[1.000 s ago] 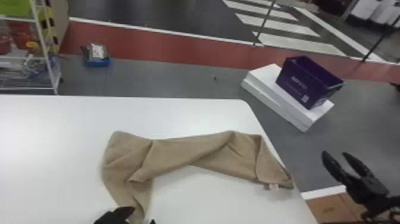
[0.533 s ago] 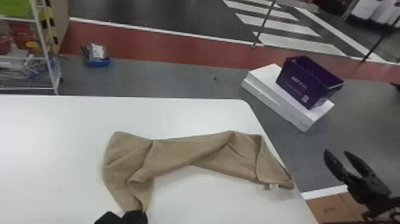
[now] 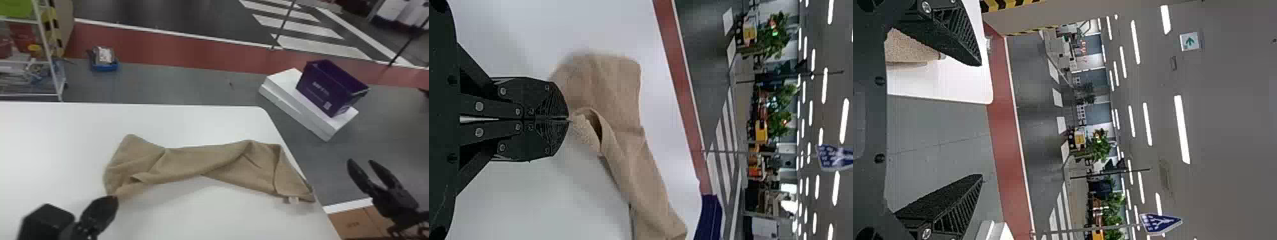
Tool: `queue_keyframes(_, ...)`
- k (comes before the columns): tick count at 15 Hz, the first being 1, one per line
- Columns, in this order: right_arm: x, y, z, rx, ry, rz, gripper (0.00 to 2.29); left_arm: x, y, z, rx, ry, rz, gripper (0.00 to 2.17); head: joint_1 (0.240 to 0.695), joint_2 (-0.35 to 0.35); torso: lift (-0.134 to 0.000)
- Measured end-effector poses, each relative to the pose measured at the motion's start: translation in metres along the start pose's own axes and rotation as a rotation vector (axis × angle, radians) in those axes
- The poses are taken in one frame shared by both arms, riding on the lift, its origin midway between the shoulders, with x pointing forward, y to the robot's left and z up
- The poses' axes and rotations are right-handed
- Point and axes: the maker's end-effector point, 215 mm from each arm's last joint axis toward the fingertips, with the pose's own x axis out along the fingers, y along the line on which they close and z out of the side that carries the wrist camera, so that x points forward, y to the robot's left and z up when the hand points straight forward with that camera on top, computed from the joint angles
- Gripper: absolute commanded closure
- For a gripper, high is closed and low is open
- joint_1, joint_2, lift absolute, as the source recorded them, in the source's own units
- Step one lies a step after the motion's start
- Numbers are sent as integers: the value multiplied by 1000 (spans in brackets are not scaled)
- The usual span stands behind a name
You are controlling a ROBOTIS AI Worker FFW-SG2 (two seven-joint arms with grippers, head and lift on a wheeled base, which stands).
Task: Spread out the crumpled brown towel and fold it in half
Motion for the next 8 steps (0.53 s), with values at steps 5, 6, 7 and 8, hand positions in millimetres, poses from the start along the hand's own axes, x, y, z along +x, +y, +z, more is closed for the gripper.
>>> queue_keyframes(5, -1, 2, 6, 4, -7, 2, 83, -70, 177, 39, -143, -96, 240, 1349, 695, -350, -124)
queue_keyframes(6, 0, 4, 6, 6, -8, 4, 83, -84, 201, 40, -171, -105, 275, 1349, 695, -350, -124)
queue_keyframes(7, 1, 6, 6, 8, -8, 6, 83, -99, 225, 42, -197, -119, 313, 1349, 695, -350, -124)
queue_keyframes(8, 2, 8, 5, 10, -7, 9, 83, -111, 239, 44, -225, -140, 330, 1349, 695, -350, -124)
